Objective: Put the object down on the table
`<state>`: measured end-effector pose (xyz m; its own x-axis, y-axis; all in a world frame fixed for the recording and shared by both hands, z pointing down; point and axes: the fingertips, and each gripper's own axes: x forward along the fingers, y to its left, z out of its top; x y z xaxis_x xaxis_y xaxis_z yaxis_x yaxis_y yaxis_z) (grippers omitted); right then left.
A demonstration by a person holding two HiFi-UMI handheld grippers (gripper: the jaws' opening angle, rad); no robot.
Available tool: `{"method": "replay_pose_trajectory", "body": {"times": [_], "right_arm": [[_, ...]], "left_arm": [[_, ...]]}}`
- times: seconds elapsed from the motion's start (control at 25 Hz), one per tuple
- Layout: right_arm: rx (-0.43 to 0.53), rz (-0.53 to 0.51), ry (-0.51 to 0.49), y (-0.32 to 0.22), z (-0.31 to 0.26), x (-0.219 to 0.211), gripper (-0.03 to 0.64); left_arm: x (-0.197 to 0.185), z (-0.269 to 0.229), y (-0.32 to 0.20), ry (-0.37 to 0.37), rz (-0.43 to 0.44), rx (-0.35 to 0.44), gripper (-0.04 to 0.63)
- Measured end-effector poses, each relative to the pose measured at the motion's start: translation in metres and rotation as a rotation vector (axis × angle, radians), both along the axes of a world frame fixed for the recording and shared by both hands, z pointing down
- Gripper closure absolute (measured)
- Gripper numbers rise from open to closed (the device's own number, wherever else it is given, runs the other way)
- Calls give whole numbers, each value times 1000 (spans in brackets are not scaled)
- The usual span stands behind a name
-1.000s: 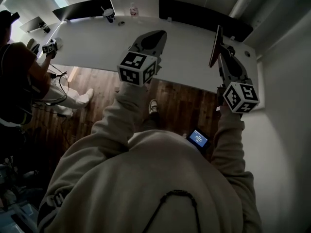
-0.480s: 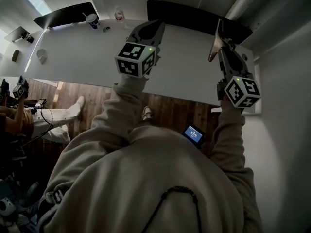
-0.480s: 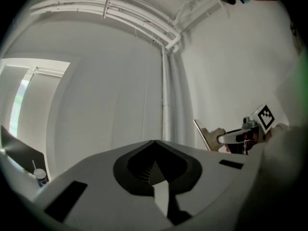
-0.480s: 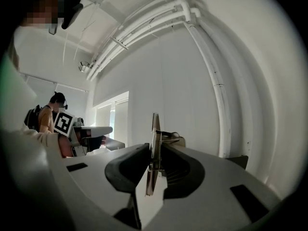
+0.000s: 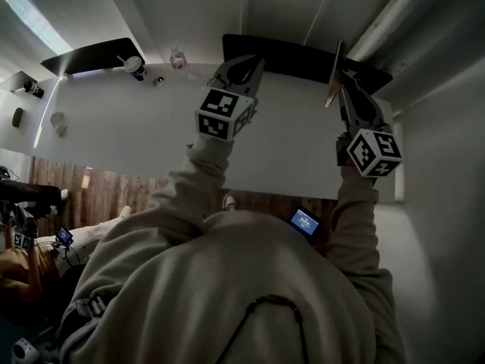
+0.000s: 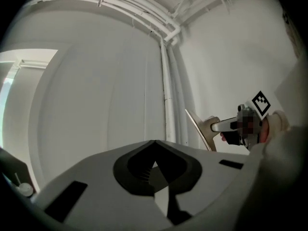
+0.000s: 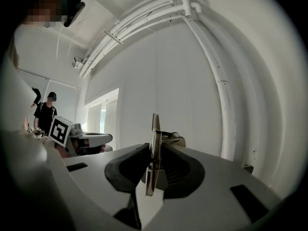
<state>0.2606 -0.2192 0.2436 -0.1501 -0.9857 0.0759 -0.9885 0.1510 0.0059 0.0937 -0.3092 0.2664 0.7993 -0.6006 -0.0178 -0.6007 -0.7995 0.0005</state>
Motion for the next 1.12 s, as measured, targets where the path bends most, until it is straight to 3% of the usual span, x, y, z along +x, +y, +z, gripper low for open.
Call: {"method": "replay_pose_trajectory", "body": {"times": [0.16,0.44,0.64,0.92,1.12], "right_arm": [[-21,-1,-12,-21,7,10,523],[-34,-46,-26,-45,9,15,523],[-40,-73,-40,-52,20,12,523],[-97,-95,-64,-69,55,-9,522],[-168,-95,-90,-68,102,-9,522]], "left_arm": [[18,1,-8,-27,29,4,591],[8,-9,-30,9,-35,-27,591],[9,-4,-33,-10,-42,-25,591],[-1,33,-48,-38,-38,-70,591],[1,81,-46,-51,-54,-152,591]]}}
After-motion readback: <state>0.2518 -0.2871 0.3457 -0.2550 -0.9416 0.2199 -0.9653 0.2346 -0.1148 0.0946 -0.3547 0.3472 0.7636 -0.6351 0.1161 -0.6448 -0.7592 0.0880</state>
